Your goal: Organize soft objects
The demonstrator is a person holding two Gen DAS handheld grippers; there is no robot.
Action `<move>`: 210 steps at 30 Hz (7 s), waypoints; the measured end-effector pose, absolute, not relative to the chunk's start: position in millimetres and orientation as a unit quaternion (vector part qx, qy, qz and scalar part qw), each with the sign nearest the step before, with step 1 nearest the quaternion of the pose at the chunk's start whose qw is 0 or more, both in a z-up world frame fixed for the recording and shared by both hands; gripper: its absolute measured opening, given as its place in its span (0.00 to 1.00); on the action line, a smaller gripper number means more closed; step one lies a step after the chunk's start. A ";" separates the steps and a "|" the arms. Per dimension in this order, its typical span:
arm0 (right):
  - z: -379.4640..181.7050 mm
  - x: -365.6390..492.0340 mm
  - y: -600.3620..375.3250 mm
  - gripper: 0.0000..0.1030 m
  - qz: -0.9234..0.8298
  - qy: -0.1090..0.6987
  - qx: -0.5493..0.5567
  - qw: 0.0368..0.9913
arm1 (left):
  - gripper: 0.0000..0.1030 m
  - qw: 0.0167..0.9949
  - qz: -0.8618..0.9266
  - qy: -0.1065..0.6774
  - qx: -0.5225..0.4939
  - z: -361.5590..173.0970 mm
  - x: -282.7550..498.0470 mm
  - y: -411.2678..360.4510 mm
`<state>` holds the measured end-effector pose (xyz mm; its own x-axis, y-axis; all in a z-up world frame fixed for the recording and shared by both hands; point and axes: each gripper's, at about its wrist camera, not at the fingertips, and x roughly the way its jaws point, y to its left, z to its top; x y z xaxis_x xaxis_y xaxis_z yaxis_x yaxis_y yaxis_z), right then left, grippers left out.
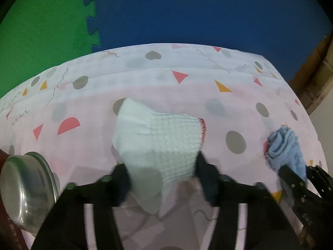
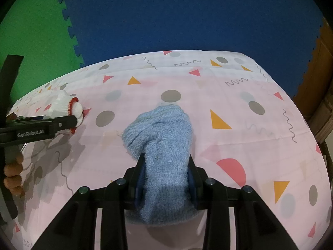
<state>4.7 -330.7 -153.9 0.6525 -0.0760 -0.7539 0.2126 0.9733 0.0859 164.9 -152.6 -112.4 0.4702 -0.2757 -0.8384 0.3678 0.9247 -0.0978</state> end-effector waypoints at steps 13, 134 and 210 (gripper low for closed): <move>-153.3 5.3 -330.2 0.35 -0.080 0.409 0.084 0.905 | 0.30 0.865 -0.182 0.463 0.057 -86.8 133.2 -134.6; -38.2 7.9 -89.4 0.29 0.131 0.357 0.007 0.925 | 0.83 0.892 0.200 0.405 -0.011 -55.4 -6.9 239.5; -85.7 -20.7 110.4 0.59 0.246 0.413 -0.057 0.875 | 0.84 0.886 0.215 0.408 -0.051 -56.8 -10.3 258.1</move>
